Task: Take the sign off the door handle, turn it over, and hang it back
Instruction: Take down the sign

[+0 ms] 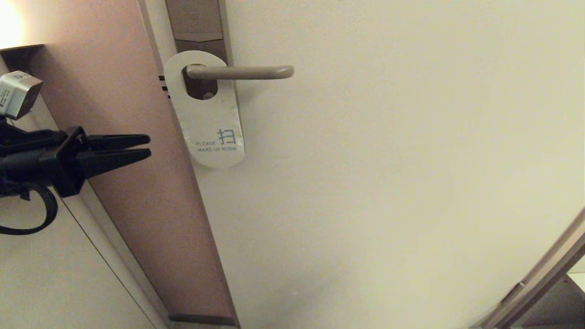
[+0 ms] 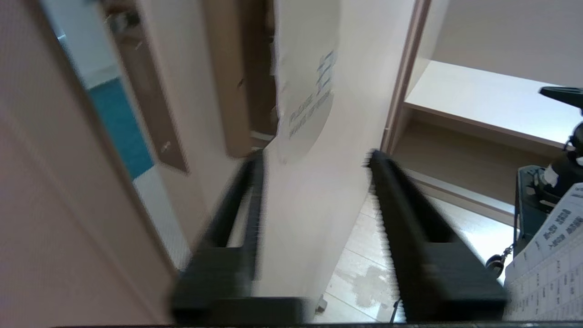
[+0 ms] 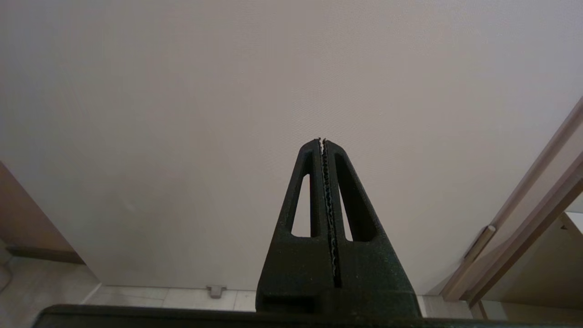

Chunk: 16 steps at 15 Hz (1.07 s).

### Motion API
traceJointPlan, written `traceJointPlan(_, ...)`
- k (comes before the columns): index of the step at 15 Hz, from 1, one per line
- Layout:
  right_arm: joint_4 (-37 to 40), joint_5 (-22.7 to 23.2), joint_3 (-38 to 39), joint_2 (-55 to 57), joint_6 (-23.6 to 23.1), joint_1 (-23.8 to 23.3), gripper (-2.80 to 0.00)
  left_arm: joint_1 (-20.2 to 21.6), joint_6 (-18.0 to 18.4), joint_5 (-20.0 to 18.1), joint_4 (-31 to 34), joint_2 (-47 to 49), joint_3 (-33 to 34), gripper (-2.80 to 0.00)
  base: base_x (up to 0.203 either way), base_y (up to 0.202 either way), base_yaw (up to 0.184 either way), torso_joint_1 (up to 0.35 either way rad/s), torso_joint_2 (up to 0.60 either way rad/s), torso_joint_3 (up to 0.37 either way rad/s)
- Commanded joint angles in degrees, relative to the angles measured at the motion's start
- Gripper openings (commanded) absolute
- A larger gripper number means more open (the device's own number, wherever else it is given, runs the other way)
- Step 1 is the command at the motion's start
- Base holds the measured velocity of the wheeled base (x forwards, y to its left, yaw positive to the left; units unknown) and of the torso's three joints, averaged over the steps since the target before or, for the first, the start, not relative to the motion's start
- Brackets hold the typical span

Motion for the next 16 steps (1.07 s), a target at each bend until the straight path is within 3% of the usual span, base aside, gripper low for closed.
traceJointPlan(1,0.0,0.0,0.0,0.1,0.0,0.0,-2.8,-0.7,-0.2,-0.5,-0.2,-0.8,-0.9,0.0,0.0,0.0,0.0,0.0,0.0,0.0)
traceJointPlan(5,0.0,0.0,0.0,0.1,0.0,0.0,-2.8,-1.2,-0.6,-4.5,-0.1,-0.2,-3.4,0.0,0.0,0.0,0.0,0.0,0.0,0.0)
traceJointPlan(16,0.0,0.0,0.0,0.1,0.0,0.0,-2.8,-5.4,-2.7,-4.5,0.0,0.6,-4.1,0.0,0.0,0.0,0.0,0.0,0.0,0.0)
